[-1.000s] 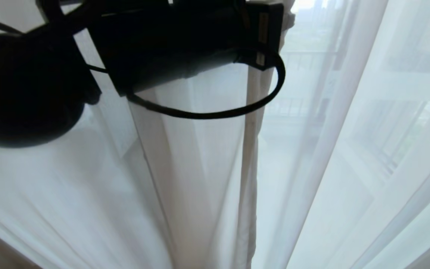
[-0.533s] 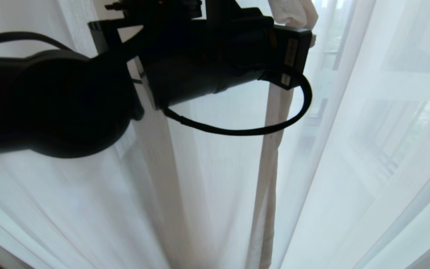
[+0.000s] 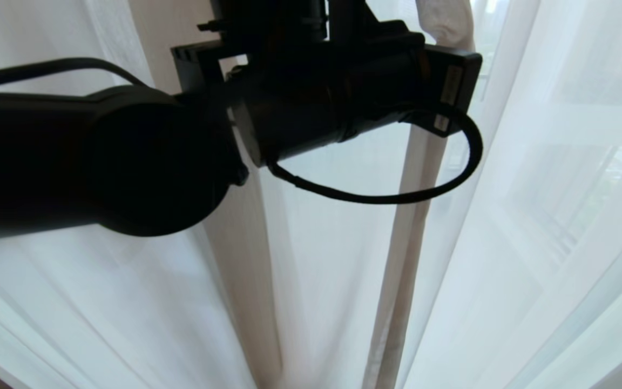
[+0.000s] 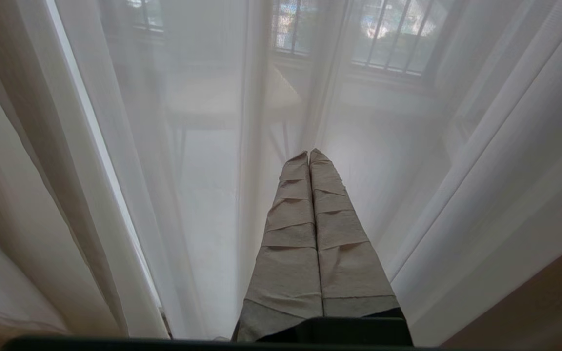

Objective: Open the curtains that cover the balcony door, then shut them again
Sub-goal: Close the inner curtains on both sides

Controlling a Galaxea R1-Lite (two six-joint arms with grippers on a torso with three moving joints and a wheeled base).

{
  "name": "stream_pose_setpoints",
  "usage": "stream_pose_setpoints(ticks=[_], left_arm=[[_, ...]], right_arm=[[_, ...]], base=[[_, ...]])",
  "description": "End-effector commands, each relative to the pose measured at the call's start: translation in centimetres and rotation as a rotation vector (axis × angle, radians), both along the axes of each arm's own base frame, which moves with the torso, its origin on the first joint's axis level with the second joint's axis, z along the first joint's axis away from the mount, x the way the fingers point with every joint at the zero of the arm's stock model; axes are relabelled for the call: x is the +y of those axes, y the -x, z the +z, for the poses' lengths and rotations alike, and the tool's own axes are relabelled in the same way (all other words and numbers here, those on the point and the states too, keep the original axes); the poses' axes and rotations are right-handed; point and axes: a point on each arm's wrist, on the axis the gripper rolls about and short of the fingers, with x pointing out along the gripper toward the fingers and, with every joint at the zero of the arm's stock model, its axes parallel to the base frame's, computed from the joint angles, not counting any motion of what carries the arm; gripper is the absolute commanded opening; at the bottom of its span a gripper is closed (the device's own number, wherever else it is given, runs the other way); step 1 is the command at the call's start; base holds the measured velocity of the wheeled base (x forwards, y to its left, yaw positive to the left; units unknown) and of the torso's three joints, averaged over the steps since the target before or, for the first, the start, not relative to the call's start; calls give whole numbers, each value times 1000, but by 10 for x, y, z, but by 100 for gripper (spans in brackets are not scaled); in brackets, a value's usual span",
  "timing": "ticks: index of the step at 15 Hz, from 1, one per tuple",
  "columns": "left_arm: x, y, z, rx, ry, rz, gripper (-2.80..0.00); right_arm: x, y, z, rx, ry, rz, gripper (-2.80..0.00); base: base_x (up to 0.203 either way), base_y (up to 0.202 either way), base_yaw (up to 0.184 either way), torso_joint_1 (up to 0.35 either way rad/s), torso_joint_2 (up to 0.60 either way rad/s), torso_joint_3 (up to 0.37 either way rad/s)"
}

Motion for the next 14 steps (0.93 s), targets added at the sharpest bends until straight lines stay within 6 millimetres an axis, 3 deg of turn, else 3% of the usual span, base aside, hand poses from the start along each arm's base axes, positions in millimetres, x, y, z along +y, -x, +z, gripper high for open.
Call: stream_pose_setpoints(ticks=[1,7,11,14], left_arm=[[-5,-1,-4,5,-6,-7,-280],[15,-11,7,-4,23,145,-280],[49,-17,28,-37,74,318,-280],[87,-17,49,-69,124,436,-280]], right_arm=[[0,0,0,2,2,0,-280],[0,0,0,2,2,0,-280],[0,0,0,0,2,0,-280],[0,0,0,2,2,0,-280]], base=[[0,0,0,0,0,0],[0,0,0,0,0,0],[0,0,0,0,0,0],[0,0,0,0,0,0]])
